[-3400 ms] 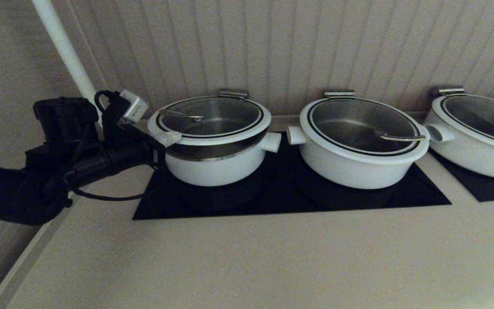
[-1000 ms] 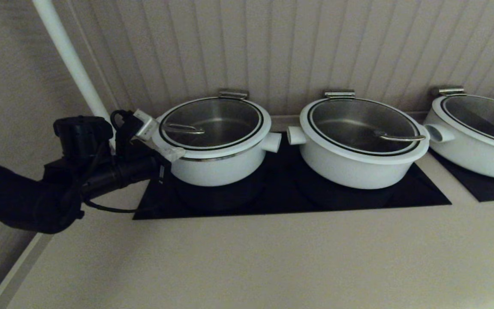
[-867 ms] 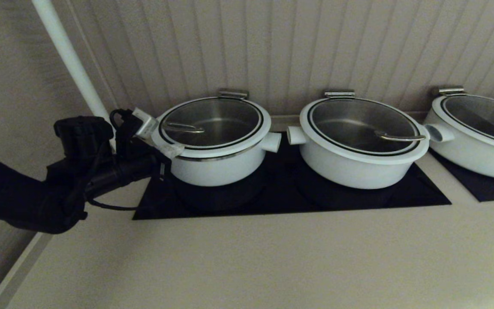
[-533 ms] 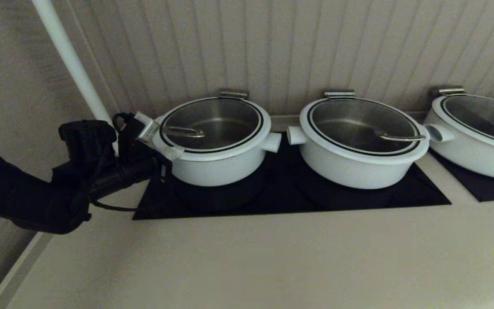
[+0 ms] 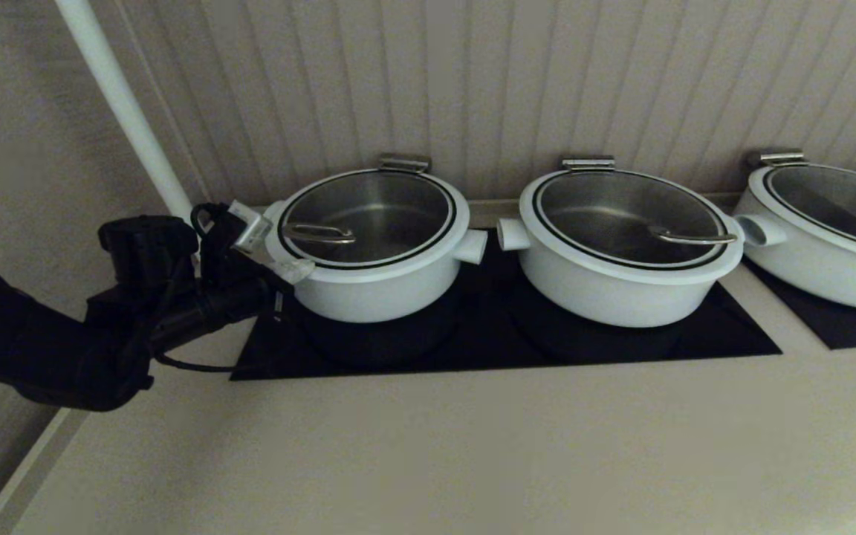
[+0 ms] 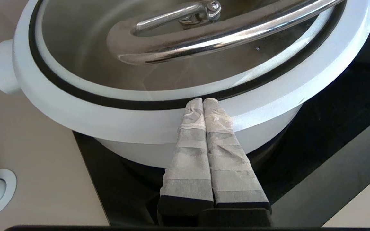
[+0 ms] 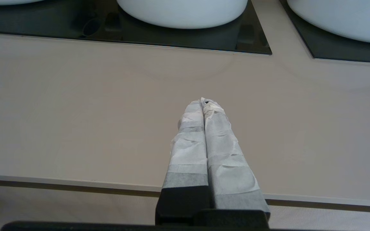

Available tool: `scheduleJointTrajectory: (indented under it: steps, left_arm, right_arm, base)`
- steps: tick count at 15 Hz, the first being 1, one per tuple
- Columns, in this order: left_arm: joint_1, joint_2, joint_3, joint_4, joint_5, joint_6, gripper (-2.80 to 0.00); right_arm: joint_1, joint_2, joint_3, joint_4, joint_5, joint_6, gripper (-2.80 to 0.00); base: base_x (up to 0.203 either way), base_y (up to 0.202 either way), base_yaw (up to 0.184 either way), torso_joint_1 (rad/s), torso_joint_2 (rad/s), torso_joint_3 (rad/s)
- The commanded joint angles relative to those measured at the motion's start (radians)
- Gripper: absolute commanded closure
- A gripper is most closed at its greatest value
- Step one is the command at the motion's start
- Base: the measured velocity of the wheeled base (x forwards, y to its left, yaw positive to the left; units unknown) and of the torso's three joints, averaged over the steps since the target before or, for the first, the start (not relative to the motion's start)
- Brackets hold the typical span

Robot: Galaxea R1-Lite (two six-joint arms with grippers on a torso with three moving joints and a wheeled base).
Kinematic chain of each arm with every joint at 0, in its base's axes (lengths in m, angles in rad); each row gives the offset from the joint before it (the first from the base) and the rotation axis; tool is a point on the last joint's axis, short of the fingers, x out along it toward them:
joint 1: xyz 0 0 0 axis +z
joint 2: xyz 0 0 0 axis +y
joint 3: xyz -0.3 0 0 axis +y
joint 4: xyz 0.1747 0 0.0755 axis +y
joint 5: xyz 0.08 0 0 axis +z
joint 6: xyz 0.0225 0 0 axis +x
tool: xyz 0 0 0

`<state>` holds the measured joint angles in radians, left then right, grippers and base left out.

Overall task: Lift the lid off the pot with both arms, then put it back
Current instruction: Close the pot lid

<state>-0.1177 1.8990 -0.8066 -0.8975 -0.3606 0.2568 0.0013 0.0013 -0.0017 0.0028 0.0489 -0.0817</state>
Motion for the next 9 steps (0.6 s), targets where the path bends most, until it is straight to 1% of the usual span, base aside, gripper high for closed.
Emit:
scheduleJointTrajectory:
  steps: [1, 4, 9]
  left_arm:
    - [0.002, -0.009, 0.001, -0.003, -0.001, 0.001, 0.00]
    - [0.004, -0.039, 0.018, -0.002, -0.003, -0.001, 0.00]
    - [0.007, -0.105, 0.088, -0.001, -0.002, -0.001, 0.00]
  right_arm:
    - [0.000, 0.000, 0.000, 0.000, 0.000, -0.001, 0.00]
    - [0.000, 0.000, 0.000, 0.000, 0.000, -0.001, 0.00]
    - [0.000, 0.000, 0.000, 0.000, 0.000, -0.001, 0.00]
  base:
    - [0.000, 0.000, 0.000, 0.000, 0.00, 0.000]
    - [0.000, 0.000, 0.000, 0.000, 0.00, 0.000]
    - [0.000, 0.000, 0.000, 0.000, 0.00, 0.000]
